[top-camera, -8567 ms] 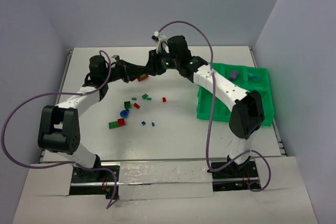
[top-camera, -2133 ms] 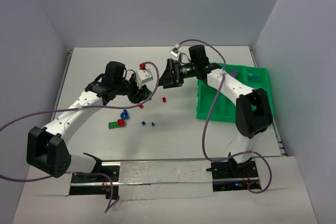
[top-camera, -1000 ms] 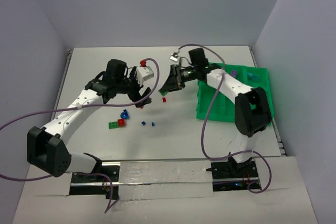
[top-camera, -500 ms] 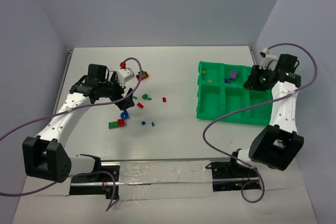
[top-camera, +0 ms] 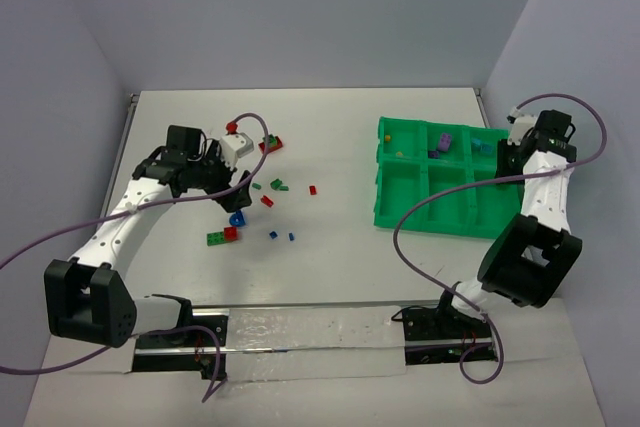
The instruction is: Sort the legos into containers by color
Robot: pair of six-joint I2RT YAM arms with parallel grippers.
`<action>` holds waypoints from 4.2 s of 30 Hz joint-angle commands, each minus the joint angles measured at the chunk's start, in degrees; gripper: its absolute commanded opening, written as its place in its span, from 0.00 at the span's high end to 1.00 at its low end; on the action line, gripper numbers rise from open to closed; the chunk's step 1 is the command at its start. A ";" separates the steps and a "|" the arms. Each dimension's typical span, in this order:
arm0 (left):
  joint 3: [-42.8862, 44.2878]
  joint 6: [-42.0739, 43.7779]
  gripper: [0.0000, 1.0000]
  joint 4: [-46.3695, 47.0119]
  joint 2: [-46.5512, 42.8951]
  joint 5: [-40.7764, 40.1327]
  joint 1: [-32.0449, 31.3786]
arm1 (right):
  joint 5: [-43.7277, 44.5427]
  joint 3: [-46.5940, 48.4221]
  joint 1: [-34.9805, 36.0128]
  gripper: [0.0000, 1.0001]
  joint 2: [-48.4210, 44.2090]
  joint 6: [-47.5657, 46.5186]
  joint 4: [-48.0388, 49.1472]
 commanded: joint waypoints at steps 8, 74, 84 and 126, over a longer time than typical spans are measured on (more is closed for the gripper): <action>1.59 4.44 0.01 -7.40 0.95 0.08 4.06 | 2.87 -3.82 -0.39 0.97 3.71 -1.15 9.31; -25.47 50.43 0.50 7.68 3.09 1.79 13.78 | -22.47 4.46 17.86 0.00 -1.50 12.56 -1.45; -24.01 49.87 0.89 4.56 -0.61 2.08 13.43 | -34.71 4.19 20.97 0.00 0.92 17.67 0.60; -2.72 9.95 1.00 6.56 -6.61 -1.47 -19.86 | -64.14 11.26 60.77 0.25 23.63 46.25 24.21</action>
